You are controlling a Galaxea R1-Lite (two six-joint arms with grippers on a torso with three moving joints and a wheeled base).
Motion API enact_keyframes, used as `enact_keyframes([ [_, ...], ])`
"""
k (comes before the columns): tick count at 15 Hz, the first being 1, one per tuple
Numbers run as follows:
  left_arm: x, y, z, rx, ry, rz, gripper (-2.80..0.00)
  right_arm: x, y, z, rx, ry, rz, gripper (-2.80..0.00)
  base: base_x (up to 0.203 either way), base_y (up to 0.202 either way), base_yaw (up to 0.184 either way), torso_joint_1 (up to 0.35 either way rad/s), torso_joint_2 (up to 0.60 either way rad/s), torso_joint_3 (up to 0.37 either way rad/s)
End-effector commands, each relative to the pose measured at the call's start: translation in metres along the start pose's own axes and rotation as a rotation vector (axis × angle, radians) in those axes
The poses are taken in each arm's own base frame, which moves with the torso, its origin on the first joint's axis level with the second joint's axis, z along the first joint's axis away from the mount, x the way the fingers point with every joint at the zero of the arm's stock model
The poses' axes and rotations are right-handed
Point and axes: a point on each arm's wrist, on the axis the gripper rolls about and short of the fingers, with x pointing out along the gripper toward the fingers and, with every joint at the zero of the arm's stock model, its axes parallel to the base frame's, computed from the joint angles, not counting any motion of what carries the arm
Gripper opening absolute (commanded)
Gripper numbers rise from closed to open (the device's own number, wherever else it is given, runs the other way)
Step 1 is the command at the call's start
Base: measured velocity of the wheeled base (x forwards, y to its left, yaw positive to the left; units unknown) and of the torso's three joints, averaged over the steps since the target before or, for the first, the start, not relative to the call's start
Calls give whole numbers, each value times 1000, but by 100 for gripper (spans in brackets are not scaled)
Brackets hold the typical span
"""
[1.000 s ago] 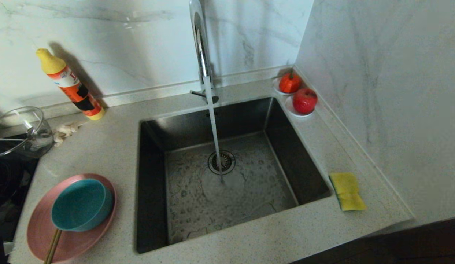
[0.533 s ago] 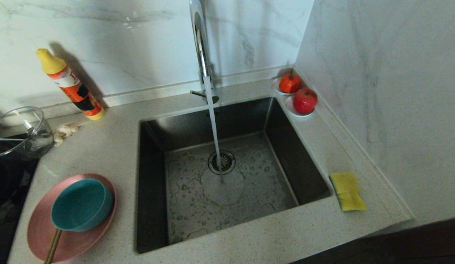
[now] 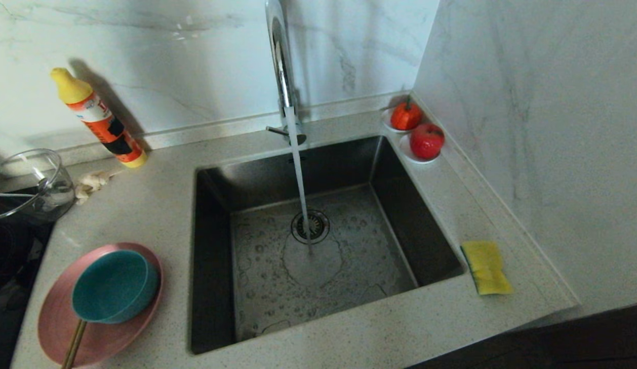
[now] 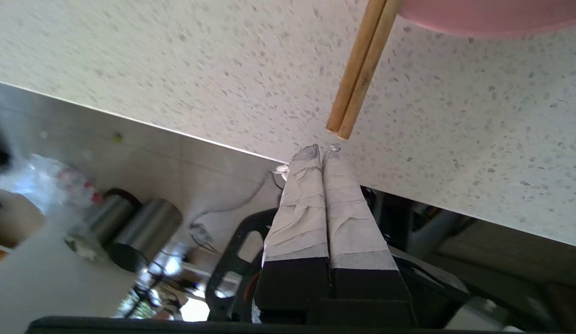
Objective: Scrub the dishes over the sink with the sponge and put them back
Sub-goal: Rinse the chopsticks
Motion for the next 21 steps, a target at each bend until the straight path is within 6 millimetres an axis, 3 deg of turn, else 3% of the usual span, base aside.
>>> enact_keyframes([
  [1, 6, -1, 0, -19, 47, -23, -280, 0, 0, 0, 0, 2, 0, -280, 0, 0, 0, 0, 0, 0],
  [2, 9, -1, 1, -28, 62, -37, 0, 0, 0, 0, -1, 1, 0, -280, 0, 0, 0, 0, 0, 0],
  [10, 19, -3, 9, -199, 125, -69, 0, 0, 0, 0, 0, 1, 0, -280, 0, 0, 0, 0, 0, 0],
  [21, 38, -4, 11, -227, 256, -70, 0, 0, 0, 0, 0, 1, 0, -280, 0, 0, 0, 0, 0, 0],
])
